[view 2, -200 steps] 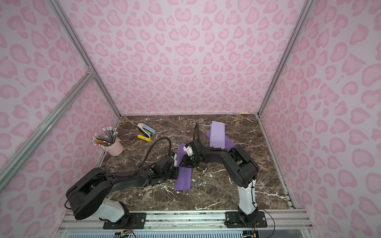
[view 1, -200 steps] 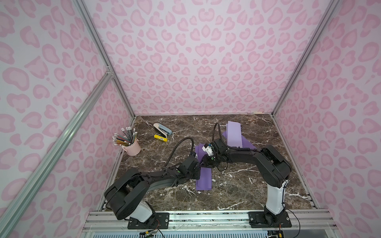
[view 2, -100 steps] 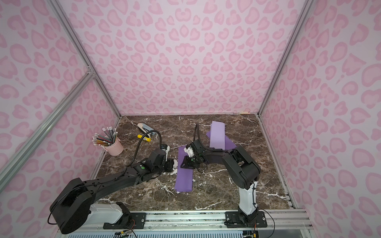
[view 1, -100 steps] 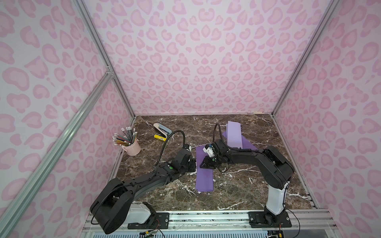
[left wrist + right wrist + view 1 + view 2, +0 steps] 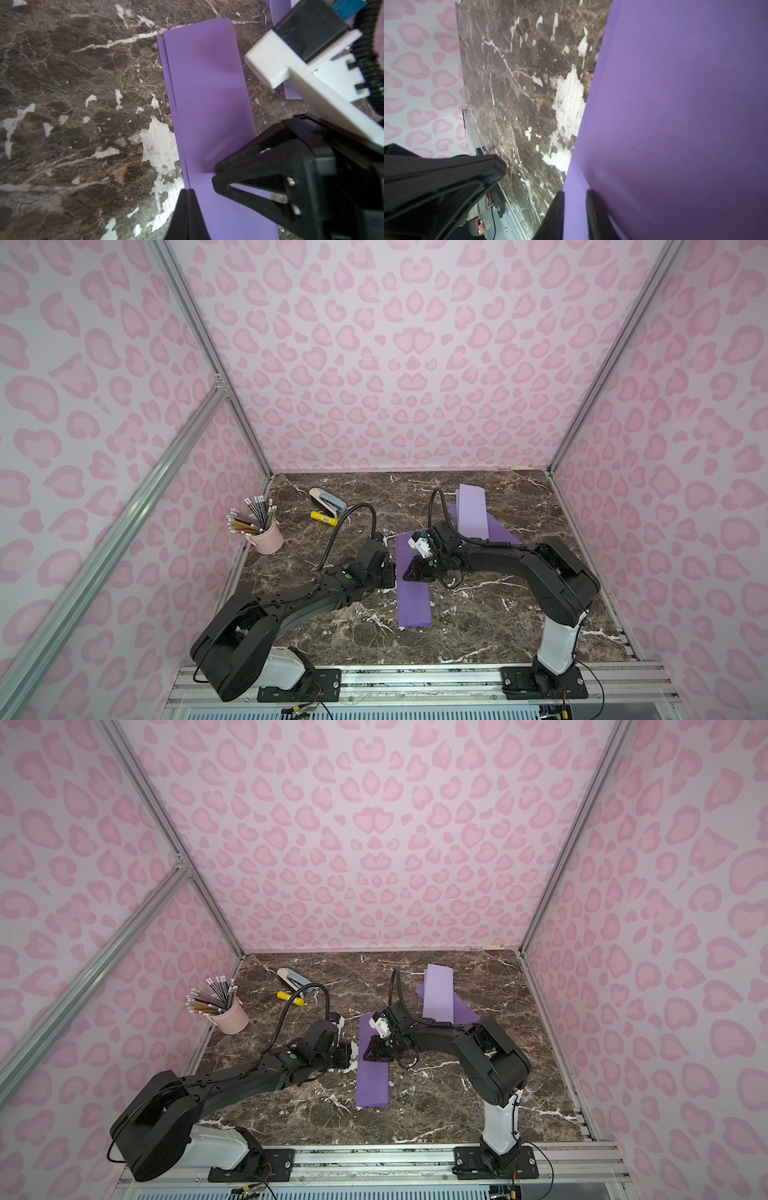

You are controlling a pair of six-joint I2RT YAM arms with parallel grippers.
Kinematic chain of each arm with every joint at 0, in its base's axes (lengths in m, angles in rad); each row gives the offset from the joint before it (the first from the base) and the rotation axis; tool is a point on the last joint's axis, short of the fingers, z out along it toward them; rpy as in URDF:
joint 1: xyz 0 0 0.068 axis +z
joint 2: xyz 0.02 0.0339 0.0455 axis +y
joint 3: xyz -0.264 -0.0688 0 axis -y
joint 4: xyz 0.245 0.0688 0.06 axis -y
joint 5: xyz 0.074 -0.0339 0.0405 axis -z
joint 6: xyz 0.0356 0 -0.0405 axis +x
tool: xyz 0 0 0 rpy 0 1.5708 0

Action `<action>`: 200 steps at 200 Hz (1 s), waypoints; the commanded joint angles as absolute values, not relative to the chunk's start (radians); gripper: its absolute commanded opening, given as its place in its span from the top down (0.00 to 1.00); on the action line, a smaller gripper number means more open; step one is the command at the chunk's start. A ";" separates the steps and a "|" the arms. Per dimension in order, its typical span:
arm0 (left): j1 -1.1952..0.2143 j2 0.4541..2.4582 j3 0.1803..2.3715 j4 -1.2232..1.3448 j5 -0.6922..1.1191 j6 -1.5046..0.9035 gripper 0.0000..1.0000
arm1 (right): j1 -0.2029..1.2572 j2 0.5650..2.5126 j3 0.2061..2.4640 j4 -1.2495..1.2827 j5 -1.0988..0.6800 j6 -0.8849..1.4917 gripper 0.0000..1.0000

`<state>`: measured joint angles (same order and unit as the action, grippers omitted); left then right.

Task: Fold the rectangular paper in half along the long edge
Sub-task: Fold the paper at the center of the board.

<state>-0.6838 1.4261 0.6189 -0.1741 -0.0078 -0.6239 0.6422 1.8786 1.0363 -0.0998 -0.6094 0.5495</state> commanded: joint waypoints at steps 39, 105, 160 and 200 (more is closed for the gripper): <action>-0.692 1.452 0.620 -0.128 0.005 -0.614 0.96 | 0.647 1.899 1.048 -0.087 -0.625 0.540 0.76; -0.703 1.483 0.628 -0.118 0.008 -0.615 0.96 | 0.648 1.915 1.064 -0.077 -0.630 0.548 0.76; -0.704 1.495 0.631 -0.110 0.009 -0.614 0.96 | 0.650 1.922 1.069 -0.077 -0.634 0.549 0.76; -0.706 1.509 0.638 -0.107 0.015 -0.615 0.96 | 0.649 1.934 1.065 -0.073 -0.637 0.550 0.76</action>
